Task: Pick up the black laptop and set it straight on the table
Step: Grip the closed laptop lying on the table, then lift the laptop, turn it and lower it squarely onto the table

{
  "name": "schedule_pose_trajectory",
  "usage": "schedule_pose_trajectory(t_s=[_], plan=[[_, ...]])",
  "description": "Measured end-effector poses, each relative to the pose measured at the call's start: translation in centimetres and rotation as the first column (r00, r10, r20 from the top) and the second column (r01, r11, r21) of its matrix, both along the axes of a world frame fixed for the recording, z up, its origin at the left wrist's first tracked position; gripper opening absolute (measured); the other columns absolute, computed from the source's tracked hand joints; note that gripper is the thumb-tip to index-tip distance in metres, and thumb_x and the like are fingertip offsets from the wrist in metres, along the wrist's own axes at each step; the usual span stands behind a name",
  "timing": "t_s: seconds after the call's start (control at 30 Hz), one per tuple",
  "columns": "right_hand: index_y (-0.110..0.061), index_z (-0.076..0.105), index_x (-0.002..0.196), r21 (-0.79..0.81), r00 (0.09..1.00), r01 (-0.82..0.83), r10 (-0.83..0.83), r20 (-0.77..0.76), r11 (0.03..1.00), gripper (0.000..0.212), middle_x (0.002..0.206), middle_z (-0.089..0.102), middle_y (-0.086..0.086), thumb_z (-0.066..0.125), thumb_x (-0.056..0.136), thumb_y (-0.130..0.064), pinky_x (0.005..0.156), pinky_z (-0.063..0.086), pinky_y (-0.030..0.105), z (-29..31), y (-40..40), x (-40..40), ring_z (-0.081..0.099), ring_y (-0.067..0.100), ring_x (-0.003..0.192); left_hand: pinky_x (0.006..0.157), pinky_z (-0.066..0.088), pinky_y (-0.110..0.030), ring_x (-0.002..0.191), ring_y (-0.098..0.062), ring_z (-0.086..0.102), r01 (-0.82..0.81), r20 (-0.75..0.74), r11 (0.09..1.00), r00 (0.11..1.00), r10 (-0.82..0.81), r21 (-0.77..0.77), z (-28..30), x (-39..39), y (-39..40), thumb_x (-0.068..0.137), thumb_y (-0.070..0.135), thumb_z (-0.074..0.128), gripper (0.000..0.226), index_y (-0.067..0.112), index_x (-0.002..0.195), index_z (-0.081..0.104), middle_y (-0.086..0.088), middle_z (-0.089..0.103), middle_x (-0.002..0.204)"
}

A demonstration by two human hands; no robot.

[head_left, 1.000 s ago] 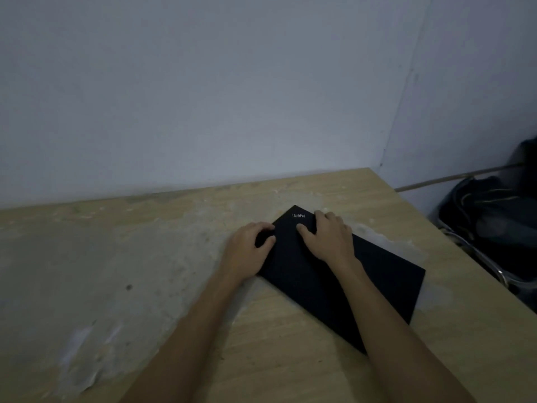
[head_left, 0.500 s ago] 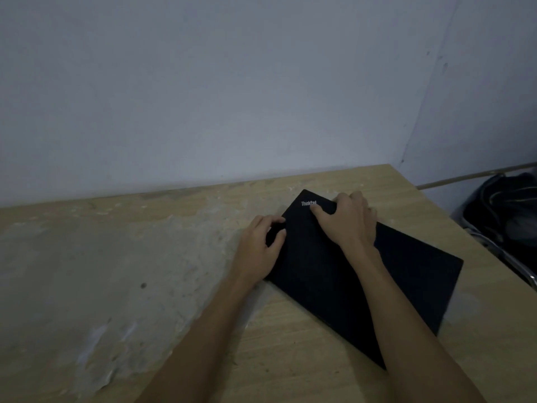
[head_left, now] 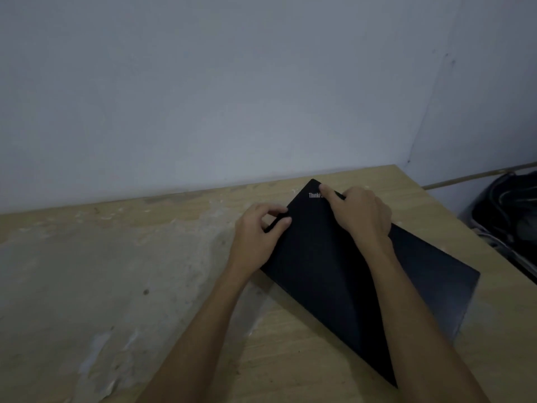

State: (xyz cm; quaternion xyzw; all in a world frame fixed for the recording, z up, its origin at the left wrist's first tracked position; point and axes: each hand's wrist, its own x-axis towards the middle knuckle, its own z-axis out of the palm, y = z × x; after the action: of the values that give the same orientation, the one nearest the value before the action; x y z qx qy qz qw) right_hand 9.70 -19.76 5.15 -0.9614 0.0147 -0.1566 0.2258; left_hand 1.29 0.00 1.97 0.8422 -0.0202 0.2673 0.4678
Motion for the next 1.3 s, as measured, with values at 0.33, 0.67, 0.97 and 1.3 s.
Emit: schedule_pose_trajectory(t_s=[0.33, 0.67, 0.97, 1.3], plan=[[-0.012, 0.053, 0.066, 0.267, 0.997, 0.054, -0.036, -0.073, 0.962, 0.077, 0.072, 0.063, 0.005, 0.033, 0.095, -0.080, 0.064, 0.035, 0.038, 2.2, -0.6, -0.1, 0.055, 0.027, 0.065, 0.066, 0.058, -0.025, 0.074, -0.011, 0.073, -0.088, -0.148, 0.660, 0.988, -0.036, -0.746, 4.5, -0.9, -0.4, 0.091, 0.006, 0.076, 0.022, 0.012, 0.112, 0.072, -0.003, 0.081, 0.087], [-0.009, 0.041, 0.055, 0.478, 0.994, -0.079, 0.103, -0.024, 0.875, 0.070, 0.059, 0.050, 0.003, 0.047, 0.101, -0.061, 0.063, 0.038, 0.040, 3.0, -0.8, 0.5, 0.050, 0.029, 0.064, 0.058, 0.057, -0.021, 0.064, -0.011, 0.073, -0.016, -0.073, 0.558, 0.994, -0.079, -0.829, 5.9, -1.1, 0.1, 0.086, -0.005, 0.077, 0.021, 0.014, 0.096, 0.077, -0.003, 0.079, 0.073], [0.006, 0.074, 0.106, 0.722, 0.900, -0.235, 0.426, -0.091, 0.651, 0.057, 0.114, 0.076, 0.027, 0.055, 0.105, -0.048, 0.088, 0.058, 0.049, 2.8, 1.4, -0.5, 0.069, 0.023, 0.089, 0.071, 0.064, -0.031, 0.071, -0.017, 0.075, -0.077, -0.106, 0.471, 0.994, -0.037, -0.879, 5.8, -0.7, 3.1, 0.083, -0.001, 0.083, 0.018, 0.013, 0.095, 0.078, -0.008, 0.080, 0.082], [-0.020, 0.067, 0.083, 0.898, 0.979, -0.090, 0.205, -0.001, 0.430, 0.039, 0.088, 0.067, -0.008, 0.048, 0.110, -0.043, 0.068, 0.051, 0.018, 3.3, 3.0, -0.2, 0.062, 0.005, 0.081, 0.084, 0.065, -0.042, 0.102, -0.027, 0.079, 0.026, -0.203, 0.633, 0.936, -0.286, -0.774, 5.3, -1.4, 3.9, 0.094, 0.027, 0.078, 0.038, 0.012, 0.127, 0.070, -0.008, 0.081, 0.115]])
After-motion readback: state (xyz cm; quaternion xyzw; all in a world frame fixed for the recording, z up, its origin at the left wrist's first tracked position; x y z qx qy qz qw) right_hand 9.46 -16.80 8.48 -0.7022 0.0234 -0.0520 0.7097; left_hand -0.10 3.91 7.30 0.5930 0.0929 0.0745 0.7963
